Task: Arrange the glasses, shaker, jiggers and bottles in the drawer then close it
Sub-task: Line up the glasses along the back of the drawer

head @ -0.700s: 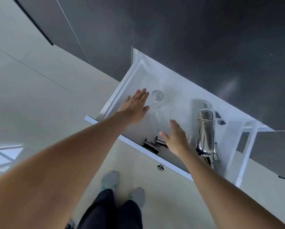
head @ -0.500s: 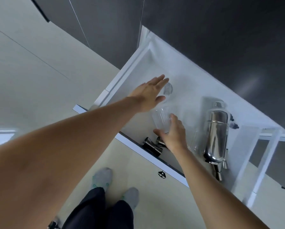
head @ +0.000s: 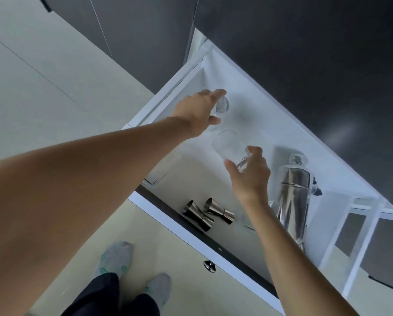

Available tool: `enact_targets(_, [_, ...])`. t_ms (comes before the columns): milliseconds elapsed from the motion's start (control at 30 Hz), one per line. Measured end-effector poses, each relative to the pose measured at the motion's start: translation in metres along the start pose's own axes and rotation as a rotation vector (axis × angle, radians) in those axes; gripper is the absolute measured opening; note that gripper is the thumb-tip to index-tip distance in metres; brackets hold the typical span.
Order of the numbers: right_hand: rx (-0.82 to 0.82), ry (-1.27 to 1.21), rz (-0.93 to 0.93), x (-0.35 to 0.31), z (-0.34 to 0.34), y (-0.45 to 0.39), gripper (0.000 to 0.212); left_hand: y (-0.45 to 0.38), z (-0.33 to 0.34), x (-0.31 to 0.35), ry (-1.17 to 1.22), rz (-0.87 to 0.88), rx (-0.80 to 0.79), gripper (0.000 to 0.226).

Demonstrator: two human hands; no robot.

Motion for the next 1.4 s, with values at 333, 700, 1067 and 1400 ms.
enact_targets(333, [0.005,0.194,-0.145,-0.057,-0.017,-0.07,0.056,-0.035,-0.017,-0.014,0.158,-0.104,0.045,0.065])
enact_targets(700, [0.085,0.089,-0.203,-0.08,-0.012,-0.089,0.052,-0.034,-0.014,-0.02,0.288,-0.138,0.007,0.069])
enact_targets(1067, [0.067,0.02,-0.083,-0.036,-0.028,-0.058,0.06,0.007,-0.008,-0.021,0.294,-0.119,-0.129,0.088])
enact_targets(1400, [0.053,0.158,0.214,0.068,-0.029,0.065,0.078,0.106,0.048,-0.082,-0.118,-0.354,-0.421,0.069])
Point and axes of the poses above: each hand's wrist, its own y-axis away from the middle knuckle, its own z-axis out of the palm, x = y × z, the point moved 10 cm from there along -y, towards the middle knuckle, and after that the axes turned 5 degrees about -z, right-handed, at the moved point
